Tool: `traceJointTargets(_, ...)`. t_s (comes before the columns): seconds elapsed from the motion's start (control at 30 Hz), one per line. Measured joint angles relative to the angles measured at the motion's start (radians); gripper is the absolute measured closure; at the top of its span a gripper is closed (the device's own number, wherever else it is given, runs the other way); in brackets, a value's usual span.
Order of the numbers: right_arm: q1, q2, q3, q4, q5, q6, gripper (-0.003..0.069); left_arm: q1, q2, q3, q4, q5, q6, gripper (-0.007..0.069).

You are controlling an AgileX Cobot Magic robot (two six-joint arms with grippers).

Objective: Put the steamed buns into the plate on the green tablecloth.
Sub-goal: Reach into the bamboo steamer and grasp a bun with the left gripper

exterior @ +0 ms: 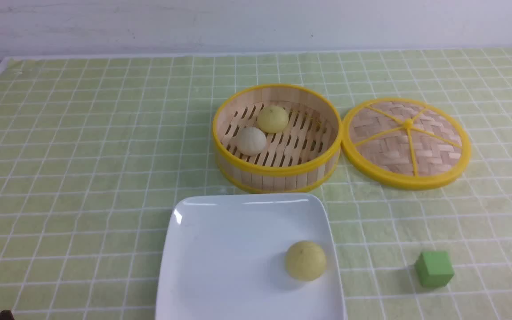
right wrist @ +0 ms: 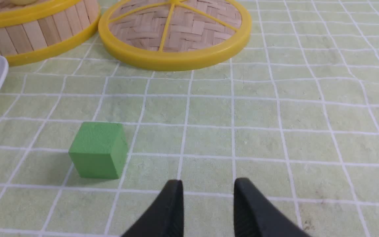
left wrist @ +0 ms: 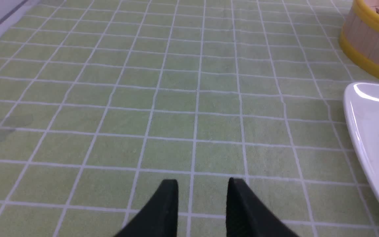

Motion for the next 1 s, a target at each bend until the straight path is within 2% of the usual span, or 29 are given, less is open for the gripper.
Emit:
traceJointTargets(0.57,0.000,0.000,0.000,0.000,0.000,0.000,0.0417,0.000,0.000,0.000,0.001,0.000,0.000,0.0384)
traceJointTargets(1.0,0.000,0.000,0.000,0.000,0.000,0.000,0.0417,0.000,0.000,0.000,0.092,0.005,0.000,0.0384)
